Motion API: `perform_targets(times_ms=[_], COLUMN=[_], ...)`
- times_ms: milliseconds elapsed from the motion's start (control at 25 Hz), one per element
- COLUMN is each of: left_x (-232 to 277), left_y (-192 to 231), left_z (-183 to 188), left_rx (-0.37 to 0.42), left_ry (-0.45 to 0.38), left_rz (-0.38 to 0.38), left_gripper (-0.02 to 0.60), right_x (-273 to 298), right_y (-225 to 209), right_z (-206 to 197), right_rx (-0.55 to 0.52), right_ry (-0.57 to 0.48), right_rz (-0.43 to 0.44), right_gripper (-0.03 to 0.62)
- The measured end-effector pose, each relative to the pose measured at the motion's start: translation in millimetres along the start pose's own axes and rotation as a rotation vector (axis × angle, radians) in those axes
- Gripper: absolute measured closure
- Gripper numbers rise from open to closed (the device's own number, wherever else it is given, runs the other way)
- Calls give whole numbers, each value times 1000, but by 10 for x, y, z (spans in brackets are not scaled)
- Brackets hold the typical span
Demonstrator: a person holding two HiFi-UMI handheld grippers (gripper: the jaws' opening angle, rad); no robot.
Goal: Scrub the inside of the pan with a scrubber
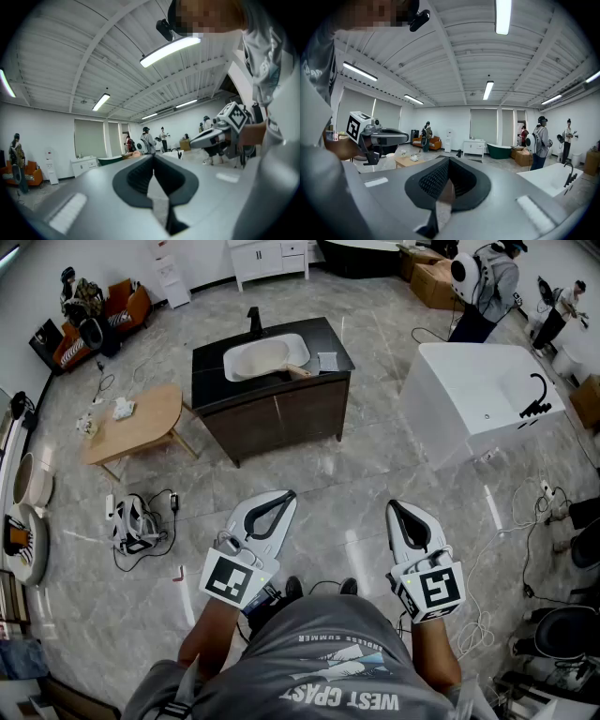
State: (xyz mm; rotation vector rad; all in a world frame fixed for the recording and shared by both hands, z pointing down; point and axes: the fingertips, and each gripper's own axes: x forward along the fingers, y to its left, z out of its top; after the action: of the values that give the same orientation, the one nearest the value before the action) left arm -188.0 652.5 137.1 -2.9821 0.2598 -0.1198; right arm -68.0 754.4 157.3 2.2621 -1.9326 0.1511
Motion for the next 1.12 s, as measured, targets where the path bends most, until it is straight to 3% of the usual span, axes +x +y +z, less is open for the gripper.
perform_targets(times_ms=[800, 1120], left_x=[23, -125], left_y=[272, 619], left_z=[-122, -273], left_rx=[-6, -14], left_ry=[7, 8], left_rz=[-17, -34], left_gripper=[580, 580], right_x=[255, 520], right_y=[65, 289], right_z=[-18, -7], right_rx=[12, 72], right_ry=[15, -6], right_rz=[-8, -17], right_gripper=[594, 592])
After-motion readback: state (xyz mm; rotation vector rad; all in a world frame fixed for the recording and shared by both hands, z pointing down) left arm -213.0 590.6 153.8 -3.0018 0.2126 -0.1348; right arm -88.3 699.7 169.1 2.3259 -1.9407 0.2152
